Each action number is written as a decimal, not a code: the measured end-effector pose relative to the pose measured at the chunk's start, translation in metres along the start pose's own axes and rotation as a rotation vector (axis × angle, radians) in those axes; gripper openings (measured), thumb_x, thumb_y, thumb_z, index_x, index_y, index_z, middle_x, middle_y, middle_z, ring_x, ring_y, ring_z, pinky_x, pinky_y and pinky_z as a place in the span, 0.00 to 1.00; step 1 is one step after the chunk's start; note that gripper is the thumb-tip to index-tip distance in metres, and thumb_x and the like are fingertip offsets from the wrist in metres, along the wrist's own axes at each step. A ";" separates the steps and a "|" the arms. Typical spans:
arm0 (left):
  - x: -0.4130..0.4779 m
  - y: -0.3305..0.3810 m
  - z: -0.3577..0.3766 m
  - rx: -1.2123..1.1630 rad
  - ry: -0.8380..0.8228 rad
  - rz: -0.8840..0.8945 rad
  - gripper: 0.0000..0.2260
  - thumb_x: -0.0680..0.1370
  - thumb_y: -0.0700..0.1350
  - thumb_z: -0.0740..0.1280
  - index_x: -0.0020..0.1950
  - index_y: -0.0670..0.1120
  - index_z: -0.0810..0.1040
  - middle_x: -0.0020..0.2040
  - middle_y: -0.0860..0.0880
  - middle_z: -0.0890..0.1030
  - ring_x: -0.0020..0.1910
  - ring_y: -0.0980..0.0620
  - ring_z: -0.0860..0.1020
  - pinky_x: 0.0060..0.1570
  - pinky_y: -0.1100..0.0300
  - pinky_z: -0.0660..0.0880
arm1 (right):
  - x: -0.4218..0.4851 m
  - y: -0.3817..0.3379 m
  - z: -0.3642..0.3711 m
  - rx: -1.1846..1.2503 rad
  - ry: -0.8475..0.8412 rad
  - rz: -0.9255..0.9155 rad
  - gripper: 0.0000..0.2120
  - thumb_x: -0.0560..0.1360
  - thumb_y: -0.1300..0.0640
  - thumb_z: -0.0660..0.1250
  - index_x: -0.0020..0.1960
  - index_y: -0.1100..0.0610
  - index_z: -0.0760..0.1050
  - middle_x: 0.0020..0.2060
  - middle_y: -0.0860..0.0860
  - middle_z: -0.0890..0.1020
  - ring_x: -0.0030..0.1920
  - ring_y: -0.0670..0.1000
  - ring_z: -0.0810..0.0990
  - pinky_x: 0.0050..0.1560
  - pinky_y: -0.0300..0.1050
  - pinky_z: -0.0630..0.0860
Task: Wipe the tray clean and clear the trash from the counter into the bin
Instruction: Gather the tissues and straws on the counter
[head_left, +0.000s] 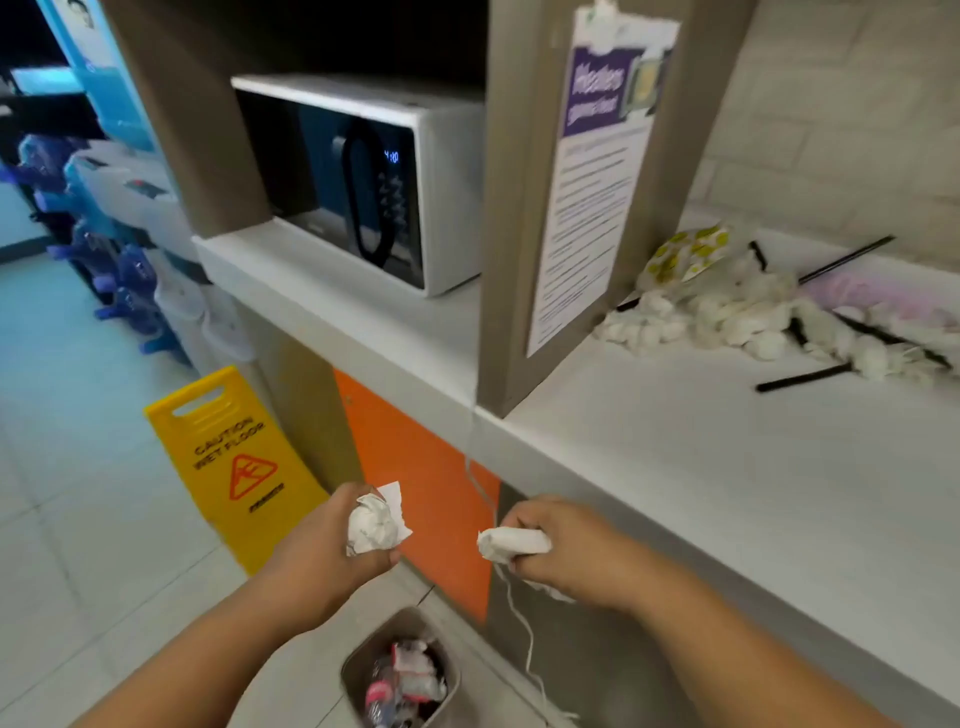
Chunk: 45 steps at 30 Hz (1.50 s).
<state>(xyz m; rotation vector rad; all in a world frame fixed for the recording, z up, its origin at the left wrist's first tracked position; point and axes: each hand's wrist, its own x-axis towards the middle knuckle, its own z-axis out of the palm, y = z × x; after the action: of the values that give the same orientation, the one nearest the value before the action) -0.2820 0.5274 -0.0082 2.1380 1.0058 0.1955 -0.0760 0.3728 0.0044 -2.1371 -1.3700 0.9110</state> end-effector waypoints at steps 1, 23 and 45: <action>-0.004 -0.015 0.001 0.011 -0.002 -0.032 0.22 0.70 0.50 0.74 0.56 0.58 0.65 0.48 0.57 0.76 0.45 0.57 0.75 0.40 0.66 0.71 | 0.006 0.001 0.019 0.044 -0.042 0.028 0.10 0.69 0.58 0.68 0.38 0.43 0.74 0.46 0.45 0.77 0.37 0.41 0.76 0.35 0.33 0.72; 0.028 -0.259 0.148 -0.198 -0.012 -0.578 0.19 0.70 0.49 0.73 0.55 0.54 0.69 0.45 0.56 0.77 0.42 0.59 0.76 0.37 0.66 0.69 | 0.209 0.157 0.325 0.602 -0.202 0.595 0.14 0.72 0.60 0.67 0.57 0.50 0.74 0.50 0.53 0.80 0.49 0.54 0.80 0.49 0.49 0.78; 0.092 -0.319 0.269 -0.400 -0.159 -0.775 0.32 0.69 0.47 0.74 0.70 0.52 0.64 0.64 0.48 0.76 0.60 0.47 0.75 0.61 0.52 0.72 | 0.193 0.238 0.371 0.721 -0.227 0.731 0.08 0.78 0.62 0.60 0.51 0.54 0.77 0.43 0.50 0.79 0.40 0.47 0.76 0.34 0.36 0.69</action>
<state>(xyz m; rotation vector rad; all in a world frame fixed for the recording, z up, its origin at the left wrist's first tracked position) -0.2970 0.5701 -0.4333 1.2747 1.4725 -0.1412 -0.1422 0.4562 -0.4650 -1.9485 -0.1858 1.6456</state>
